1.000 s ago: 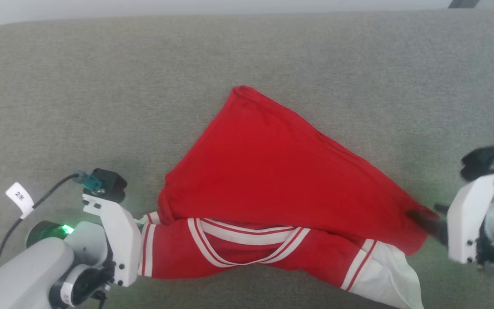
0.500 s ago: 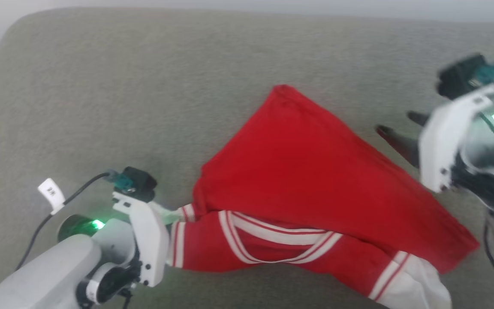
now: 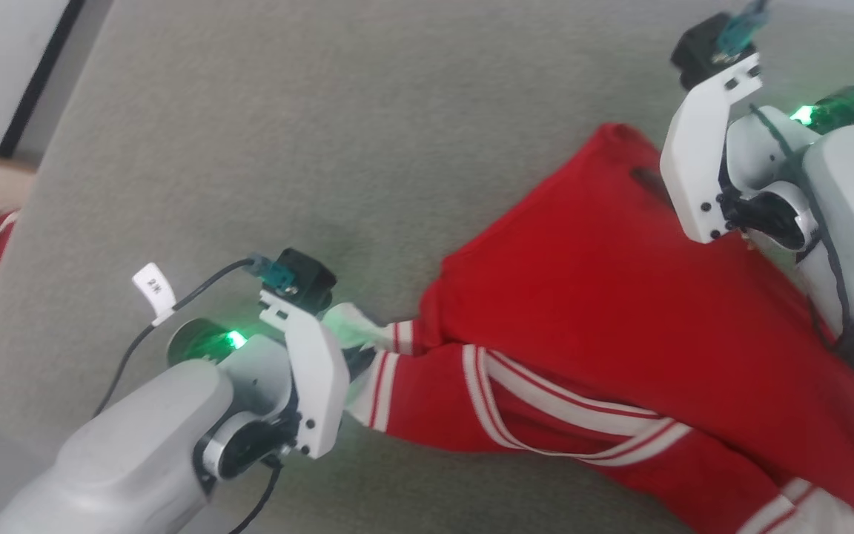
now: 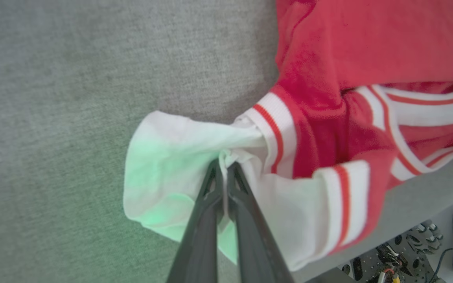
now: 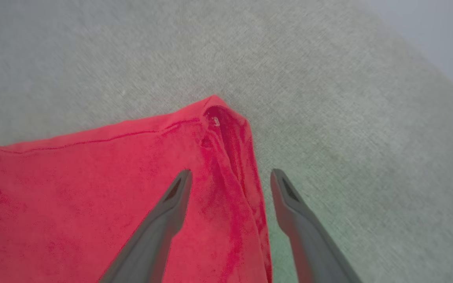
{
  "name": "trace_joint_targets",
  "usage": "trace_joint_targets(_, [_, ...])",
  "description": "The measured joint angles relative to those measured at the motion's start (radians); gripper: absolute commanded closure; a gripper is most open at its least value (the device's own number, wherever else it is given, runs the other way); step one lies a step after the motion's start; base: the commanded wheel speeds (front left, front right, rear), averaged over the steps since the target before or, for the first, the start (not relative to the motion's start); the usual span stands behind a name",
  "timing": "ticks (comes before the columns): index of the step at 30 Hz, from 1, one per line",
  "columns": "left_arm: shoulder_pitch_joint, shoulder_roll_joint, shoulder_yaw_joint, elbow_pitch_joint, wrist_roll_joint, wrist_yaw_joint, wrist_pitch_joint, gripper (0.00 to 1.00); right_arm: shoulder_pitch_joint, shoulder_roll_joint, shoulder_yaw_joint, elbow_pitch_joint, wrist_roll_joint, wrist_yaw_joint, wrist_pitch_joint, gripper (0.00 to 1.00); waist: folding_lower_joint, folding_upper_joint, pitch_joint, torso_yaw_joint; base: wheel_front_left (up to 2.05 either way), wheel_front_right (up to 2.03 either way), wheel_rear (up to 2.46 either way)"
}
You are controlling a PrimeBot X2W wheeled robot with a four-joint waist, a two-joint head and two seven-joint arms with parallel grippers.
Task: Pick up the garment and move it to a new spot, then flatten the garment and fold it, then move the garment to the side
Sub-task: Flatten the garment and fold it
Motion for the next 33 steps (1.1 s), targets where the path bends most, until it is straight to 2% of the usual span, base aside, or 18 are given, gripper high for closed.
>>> trace_joint_targets(8, [-0.043,-0.068,-0.005,0.089,0.003,-0.059,-0.031,1.00,-0.108,-0.033,0.193,0.192,0.083,0.000,0.077,0.00,-0.0001,0.0001,0.052,0.074,0.00,0.00,0.00])
trace_joint_targets(9, [-0.045,-0.073,-0.005,0.099,0.002,-0.061,-0.034,1.00,-0.116,-0.032,0.189,0.218,0.106,0.000,0.085,0.46,0.0000,0.0001,0.055,0.079,0.00,0.00,0.00])
trace_joint_targets(10, [-0.047,-0.077,-0.005,0.108,0.001,-0.069,-0.035,1.00,-0.127,-0.033,0.205,0.222,0.120,0.000,0.095,1.00,0.0000,0.0001,0.058,0.082,0.00,0.00,0.00])
trace_joint_targets(18, [-0.069,-0.080,0.014,0.181,-0.009,-0.082,-0.048,1.00,-0.157,-0.039,0.274,0.251,0.194,0.000,0.036,1.00,0.0000,0.0000,0.036,0.063,0.00,0.00,0.00])
trace_joint_targets(28, [-0.209,0.053,0.079,0.169,0.005,-0.019,0.028,1.00,-0.192,-0.079,0.302,0.230,0.256,0.000,-0.086,1.00,0.0000,0.0000,-0.060,-0.029,0.00,0.00,0.00])
trace_joint_targets(33, [-0.320,0.100,0.107,0.171,0.027,-0.005,0.070,1.00,-0.208,-0.115,0.313,0.193,0.276,0.000,-0.134,1.00,0.0000,0.0000,-0.123,-0.085,0.00,0.00,0.00])
